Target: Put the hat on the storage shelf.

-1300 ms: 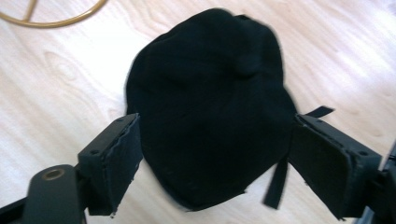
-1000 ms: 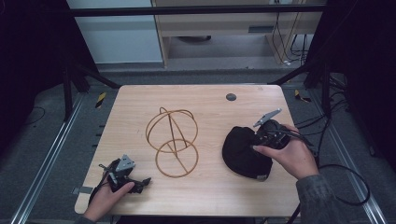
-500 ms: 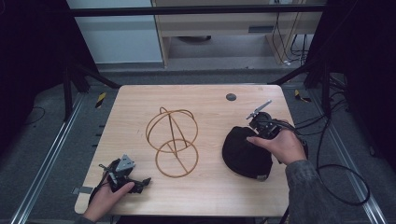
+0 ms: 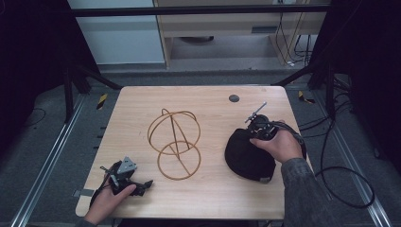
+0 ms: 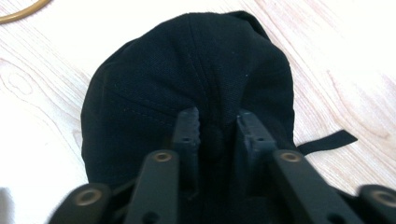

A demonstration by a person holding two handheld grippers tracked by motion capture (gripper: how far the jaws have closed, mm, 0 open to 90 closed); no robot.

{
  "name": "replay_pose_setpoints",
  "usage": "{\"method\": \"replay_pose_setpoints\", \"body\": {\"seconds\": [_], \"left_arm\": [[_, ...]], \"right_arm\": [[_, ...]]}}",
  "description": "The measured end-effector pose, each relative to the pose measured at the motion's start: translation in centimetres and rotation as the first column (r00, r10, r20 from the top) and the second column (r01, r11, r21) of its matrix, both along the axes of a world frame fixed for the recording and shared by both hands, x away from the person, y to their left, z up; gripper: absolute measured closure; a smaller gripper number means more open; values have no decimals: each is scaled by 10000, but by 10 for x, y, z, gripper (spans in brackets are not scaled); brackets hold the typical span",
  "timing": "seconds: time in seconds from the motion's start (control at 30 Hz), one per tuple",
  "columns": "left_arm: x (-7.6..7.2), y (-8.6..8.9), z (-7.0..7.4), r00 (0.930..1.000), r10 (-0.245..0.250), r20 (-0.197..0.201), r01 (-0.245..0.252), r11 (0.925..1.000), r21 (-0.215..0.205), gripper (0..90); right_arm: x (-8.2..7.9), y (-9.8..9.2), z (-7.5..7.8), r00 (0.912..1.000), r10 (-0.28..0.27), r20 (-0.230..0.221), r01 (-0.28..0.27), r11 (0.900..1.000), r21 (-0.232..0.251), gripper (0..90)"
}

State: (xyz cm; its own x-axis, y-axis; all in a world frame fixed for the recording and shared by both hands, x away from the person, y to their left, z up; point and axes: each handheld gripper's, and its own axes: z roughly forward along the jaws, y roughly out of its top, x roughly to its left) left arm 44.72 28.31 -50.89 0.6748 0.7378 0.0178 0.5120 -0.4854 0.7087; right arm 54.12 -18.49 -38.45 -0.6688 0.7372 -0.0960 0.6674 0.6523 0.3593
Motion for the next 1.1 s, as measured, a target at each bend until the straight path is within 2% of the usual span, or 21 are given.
{"method": "replay_pose_setpoints", "body": {"seconds": [0.1, 0.2, 0.27, 0.43, 0.47, 0.7, 0.83, 1.1], "left_arm": [[0, 0, 0, 10000, -2, 2, 2, 10000, 1, 0], [0, 0, 0, 10000, 2, -1, -2, 10000, -1, 0], [0, 0, 0, 10000, 1, 0, -1, 10000, -1, 0], [0, 0, 0, 10000, -1, 0, 1, 10000, 4, 0], [0, 0, 0, 10000, 0, 2, 0, 10000, 0, 0], [0, 0, 0, 10000, -2, 3, 2, 10000, 0, 0], [0, 0, 0, 10000, -1, 3, 1, 10000, 4, 0], [0, 0, 0, 10000, 18, 25, -18, 10000, -22, 0]], "right_arm": [[-1, -3, 3, 10000, 32, 63, -33, 9999, 140, 758], [-7, -7, 15, 9990, -41, 443, 13, 9980, 630, 760], [-10, -8, 18, 9984, -74, 568, 32, 9973, 737, 760], [-20, -10, 37, 9937, 41, 1122, -182, 9921, 1245, 761], [-23, -10, 45, 9920, 25, 1262, -217, 9883, 1512, 761], [-28, -10, 66, 9845, -8, 1755, -291, 9854, 1676, 762], [-31, -12, 79, 9788, -55, 2046, -369, 9785, 2028, 763], [-34, -11, 95, 9723, -89, 2338, -441, 9744, 2204, 765]]}}
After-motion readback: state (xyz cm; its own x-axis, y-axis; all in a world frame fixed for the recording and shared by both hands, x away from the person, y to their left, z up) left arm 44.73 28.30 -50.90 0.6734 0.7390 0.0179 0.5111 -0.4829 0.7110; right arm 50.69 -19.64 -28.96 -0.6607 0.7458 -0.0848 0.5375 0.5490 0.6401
